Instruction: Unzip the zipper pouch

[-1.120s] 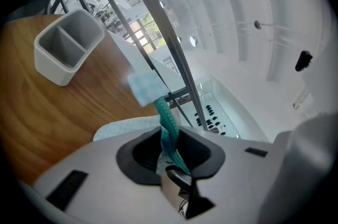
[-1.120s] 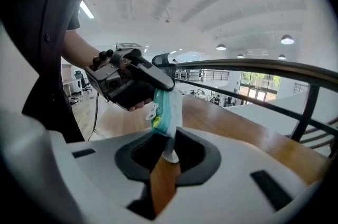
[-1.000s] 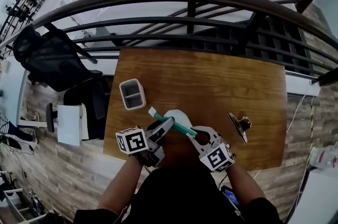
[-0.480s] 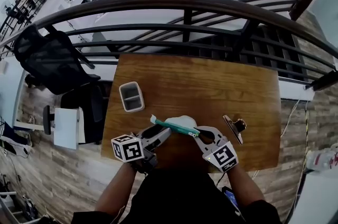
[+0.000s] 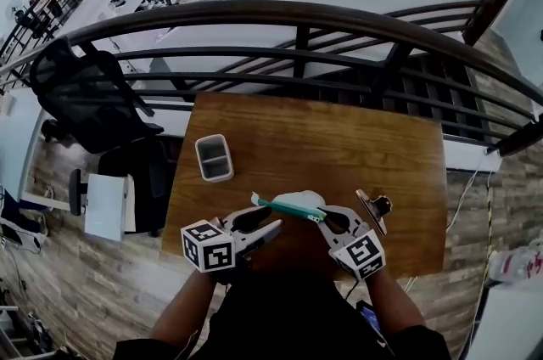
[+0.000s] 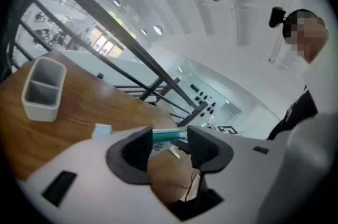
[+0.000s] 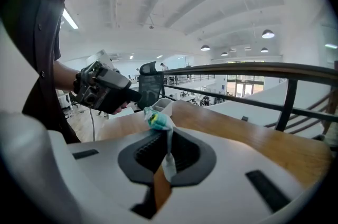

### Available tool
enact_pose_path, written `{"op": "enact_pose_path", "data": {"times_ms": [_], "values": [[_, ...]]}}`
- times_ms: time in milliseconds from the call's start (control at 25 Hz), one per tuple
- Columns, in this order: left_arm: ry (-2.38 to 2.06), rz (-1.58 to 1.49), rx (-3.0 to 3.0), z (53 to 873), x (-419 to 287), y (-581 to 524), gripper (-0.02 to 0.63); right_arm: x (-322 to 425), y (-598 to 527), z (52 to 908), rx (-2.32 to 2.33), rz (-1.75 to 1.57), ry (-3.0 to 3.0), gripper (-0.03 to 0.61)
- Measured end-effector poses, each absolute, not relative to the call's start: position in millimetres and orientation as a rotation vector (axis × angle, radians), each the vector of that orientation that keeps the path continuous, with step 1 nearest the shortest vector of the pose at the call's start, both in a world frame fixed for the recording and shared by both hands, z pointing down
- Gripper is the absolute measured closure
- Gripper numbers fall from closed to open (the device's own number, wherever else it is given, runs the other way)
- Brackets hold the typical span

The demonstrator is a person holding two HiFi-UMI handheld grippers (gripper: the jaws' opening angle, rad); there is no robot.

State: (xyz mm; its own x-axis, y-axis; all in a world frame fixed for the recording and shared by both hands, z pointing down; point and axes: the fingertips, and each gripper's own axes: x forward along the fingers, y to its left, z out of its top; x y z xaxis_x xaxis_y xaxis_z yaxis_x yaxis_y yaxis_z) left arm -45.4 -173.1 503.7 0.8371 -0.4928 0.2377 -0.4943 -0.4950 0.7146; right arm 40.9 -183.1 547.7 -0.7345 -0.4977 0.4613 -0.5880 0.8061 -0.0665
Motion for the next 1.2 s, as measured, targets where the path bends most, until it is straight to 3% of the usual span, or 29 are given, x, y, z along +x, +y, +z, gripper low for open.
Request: {"op": "enact_pose_path", "data": {"times_ms": [360,920,1200], "values": [[-0.516,0.002,2.215,484.9,8.0,-161.2,0.443,35.8,-175.4,533.8,0.828,0.281,-2.587,0.577],[-0.528,0.154,2.281,492.4,14.2,-155.4,0.442,22.7,-163.5,519.0,0.806,0.185,-2.593,0.578],[-0.523,0.184,2.271,495.6,16.2,-157.5,0.399,11.0,-157.2,519.4,0.739,0.014,-2.549,0.577]]}}
